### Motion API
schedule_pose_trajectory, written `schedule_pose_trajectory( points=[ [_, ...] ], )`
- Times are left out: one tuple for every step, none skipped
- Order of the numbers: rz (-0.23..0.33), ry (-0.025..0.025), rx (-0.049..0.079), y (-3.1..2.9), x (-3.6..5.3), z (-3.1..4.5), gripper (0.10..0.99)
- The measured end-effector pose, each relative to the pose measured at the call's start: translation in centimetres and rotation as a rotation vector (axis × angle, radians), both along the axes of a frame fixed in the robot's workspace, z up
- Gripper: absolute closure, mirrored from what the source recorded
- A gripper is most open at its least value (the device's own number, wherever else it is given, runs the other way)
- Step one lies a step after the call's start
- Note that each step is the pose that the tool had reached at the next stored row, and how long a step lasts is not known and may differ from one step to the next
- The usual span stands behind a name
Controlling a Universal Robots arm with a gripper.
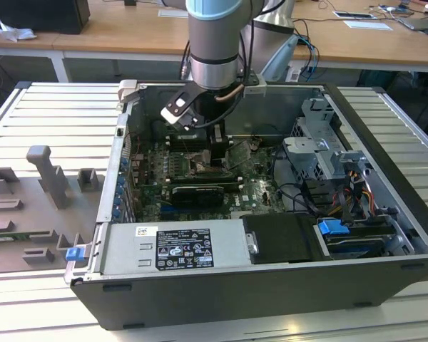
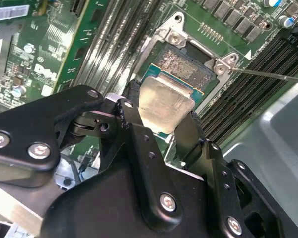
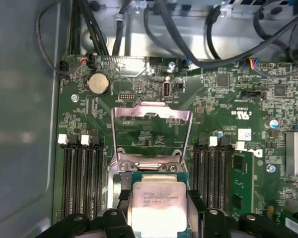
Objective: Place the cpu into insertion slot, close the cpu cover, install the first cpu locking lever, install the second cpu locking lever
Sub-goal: 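Place the cpu into insertion slot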
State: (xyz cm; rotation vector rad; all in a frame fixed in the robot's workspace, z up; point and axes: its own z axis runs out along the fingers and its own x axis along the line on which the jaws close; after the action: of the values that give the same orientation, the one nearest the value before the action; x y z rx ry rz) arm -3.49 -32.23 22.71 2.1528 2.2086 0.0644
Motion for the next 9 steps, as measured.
schedule_pose_trajectory(
  points=[
    [0.0,0.0,0.0,0.05,-0.09,-0.07,0.557],
    [0.0,0.0001,0.0,0.09,-0.17,-0.14,0.557],
    [0.0,0.0,0.0,0.14,-0.26,-0.23,0.557],
    [0.0,0.0,0.0,0.18,-0.36,-0.31,0.557],
    [0.0,0.0001,0.0,0.2,-0.49,-0.44,0.557],
    [0.0,0.0,0.0,0.21,-0.59,-0.57,0.557],
    [0.0,0.0001,0.0,0.22,-0.69,-0.7,0.557],
    [0.0,0.0001,0.0,0.24,-0.76,-0.83,0.557],
    [0.0,0.0001,0.0,0.26,-0.8,-0.95,0.557]
  ],
)
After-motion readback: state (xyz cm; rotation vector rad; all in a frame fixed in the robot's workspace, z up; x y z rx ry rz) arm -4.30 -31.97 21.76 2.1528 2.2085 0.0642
